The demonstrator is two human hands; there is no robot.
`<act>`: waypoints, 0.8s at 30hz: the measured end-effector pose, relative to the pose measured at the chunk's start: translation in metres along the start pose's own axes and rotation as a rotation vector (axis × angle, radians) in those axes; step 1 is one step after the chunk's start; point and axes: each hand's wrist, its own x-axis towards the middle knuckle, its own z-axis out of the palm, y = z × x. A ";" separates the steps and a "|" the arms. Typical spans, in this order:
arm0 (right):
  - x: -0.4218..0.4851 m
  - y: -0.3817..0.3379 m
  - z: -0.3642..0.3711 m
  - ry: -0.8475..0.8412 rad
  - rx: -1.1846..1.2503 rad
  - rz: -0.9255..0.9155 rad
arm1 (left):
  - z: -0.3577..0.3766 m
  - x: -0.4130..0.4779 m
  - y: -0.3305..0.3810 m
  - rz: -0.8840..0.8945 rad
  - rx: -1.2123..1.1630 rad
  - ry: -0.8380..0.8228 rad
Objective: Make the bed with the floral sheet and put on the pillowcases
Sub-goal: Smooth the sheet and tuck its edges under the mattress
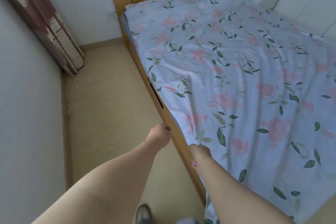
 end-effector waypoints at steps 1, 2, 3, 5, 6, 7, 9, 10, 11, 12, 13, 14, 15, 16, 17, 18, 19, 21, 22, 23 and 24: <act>0.001 -0.011 0.011 0.006 0.000 -0.021 | -0.012 0.011 0.000 0.009 0.008 0.000; 0.004 -0.024 0.024 0.003 -0.005 -0.031 | -0.025 0.027 0.000 0.005 0.023 -0.004; 0.008 -0.038 0.036 -0.001 -0.006 -0.029 | -0.037 0.042 0.000 0.011 0.036 -0.008; 0.019 -0.058 0.051 0.000 -0.013 -0.027 | -0.055 0.063 0.005 0.023 0.058 -0.018; 0.033 -0.077 0.063 0.001 -0.016 -0.023 | -0.069 0.084 0.010 0.021 0.066 -0.017; 0.039 -0.092 0.071 0.007 -0.016 -0.016 | -0.077 0.100 0.013 0.024 0.063 -0.015; 0.061 -0.128 0.088 0.012 -0.017 -0.030 | -0.097 0.137 0.025 0.027 0.054 -0.012; 0.071 -0.146 0.095 0.005 -0.023 -0.035 | -0.106 0.152 0.031 0.031 0.049 -0.017; 0.078 -0.163 0.102 -0.005 -0.016 -0.039 | -0.114 0.168 0.037 0.032 0.031 -0.012; 0.095 -0.187 0.112 -0.012 -0.017 -0.058 | -0.127 0.191 0.047 0.028 0.010 0.001; 0.104 -0.208 0.119 -0.021 -0.014 -0.067 | -0.137 0.210 0.055 0.026 -0.011 0.011; 0.112 -0.229 0.126 -0.033 -0.025 -0.066 | -0.148 0.227 0.064 0.020 -0.028 0.020; 0.120 -0.255 0.135 -0.045 -0.038 -0.078 | -0.163 0.248 0.076 0.019 -0.051 0.032; 0.128 -0.277 0.141 -0.049 -0.042 -0.099 | -0.175 0.264 0.086 0.023 -0.072 0.044; 0.134 -0.297 0.145 -0.048 -0.049 -0.119 | -0.186 0.279 0.094 0.028 -0.087 0.060; 0.145 -0.321 0.154 -0.043 -0.071 -0.136 | -0.201 0.298 0.102 0.025 -0.098 0.073; 0.151 -0.341 0.162 -0.036 -0.096 -0.152 | -0.214 0.312 0.108 0.027 -0.105 0.080; 0.163 -0.377 0.182 -0.028 -0.107 -0.163 | -0.238 0.343 0.114 0.021 -0.132 0.087; 0.170 -0.393 0.193 -0.029 -0.112 -0.167 | -0.249 0.357 0.115 0.016 -0.137 0.086; 0.175 -0.408 0.202 -0.034 -0.118 -0.157 | -0.260 0.372 0.115 0.010 -0.146 0.083; 0.185 -0.425 0.216 -0.051 -0.122 -0.151 | -0.274 0.392 0.115 -0.004 -0.157 0.081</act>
